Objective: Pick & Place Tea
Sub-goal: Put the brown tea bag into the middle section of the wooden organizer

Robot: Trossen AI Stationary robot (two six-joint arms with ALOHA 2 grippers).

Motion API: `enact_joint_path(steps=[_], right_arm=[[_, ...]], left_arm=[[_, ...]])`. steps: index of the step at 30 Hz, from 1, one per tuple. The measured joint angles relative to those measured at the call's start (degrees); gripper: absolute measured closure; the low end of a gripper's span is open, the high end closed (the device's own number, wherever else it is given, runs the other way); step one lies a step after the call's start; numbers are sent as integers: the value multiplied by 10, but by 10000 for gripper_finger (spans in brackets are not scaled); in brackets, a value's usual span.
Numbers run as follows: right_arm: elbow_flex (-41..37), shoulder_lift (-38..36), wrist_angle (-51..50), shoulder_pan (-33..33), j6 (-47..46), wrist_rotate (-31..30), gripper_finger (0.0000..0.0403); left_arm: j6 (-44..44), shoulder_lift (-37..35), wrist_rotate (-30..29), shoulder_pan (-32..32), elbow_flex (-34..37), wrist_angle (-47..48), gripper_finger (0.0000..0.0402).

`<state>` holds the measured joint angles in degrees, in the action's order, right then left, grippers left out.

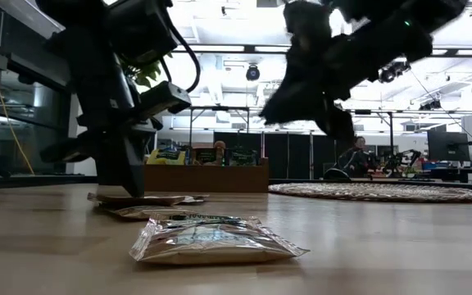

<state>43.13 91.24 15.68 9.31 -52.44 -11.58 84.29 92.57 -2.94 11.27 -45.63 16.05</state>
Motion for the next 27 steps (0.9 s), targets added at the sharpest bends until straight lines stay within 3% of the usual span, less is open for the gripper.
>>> enact_joint_path(steps=[2,4,9,13,16,19,27], right_arm=[[35,6,-76,-4,-14,-32,355],[59,16,-98,-10,-1,-28,361],[100,63,-35,-17,0,67,367],[110,113,-25,-17,-55,55,360],[110,141,-28,-25,-91,84,351],[110,158,-6,-31,-84,115,334],[110,174,37,-41,-96,112,243]], left_arm=[[0,3,0,0,0,3,401],[0,4,-1,0,0,4,401],[0,4,-7,0,0,4,401],[0,4,-17,0,5,1,401],[6,2,-17,0,15,-6,401],[12,1,-18,0,23,-11,402],[10,2,-22,0,28,-21,402]])
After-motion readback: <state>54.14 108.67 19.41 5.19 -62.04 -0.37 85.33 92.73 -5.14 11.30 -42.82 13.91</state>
